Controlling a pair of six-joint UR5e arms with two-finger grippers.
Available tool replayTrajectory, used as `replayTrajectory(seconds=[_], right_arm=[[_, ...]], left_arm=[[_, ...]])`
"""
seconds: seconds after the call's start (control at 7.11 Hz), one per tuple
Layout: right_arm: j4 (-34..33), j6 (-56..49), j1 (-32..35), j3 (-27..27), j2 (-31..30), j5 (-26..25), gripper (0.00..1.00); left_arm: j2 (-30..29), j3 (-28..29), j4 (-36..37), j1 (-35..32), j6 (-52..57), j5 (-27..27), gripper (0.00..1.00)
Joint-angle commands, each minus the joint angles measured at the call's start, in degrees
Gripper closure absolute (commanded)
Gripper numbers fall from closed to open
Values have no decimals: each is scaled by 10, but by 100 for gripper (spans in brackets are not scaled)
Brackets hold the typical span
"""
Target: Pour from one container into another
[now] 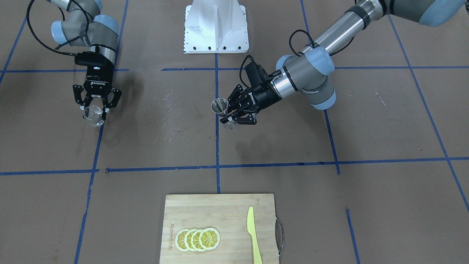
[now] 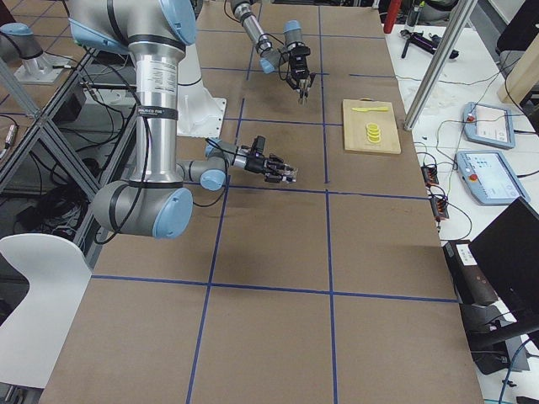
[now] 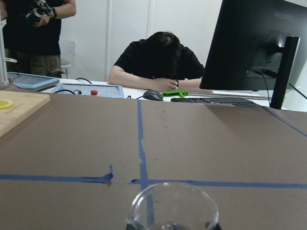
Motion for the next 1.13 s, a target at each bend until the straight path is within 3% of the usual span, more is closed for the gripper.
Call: replayTrajectory(seconds=[0.0,0.56,0.99], right_arm=[[73,-121,10,1,38,20,100],[69,-225,18,2,178,28,100],[-8,-265,49,9,269,57,100]], left_arm=[[0,0,0,0,0,0,100],[0,0,0,1,0,0,100],[0,0,0,1,0,0,100]])
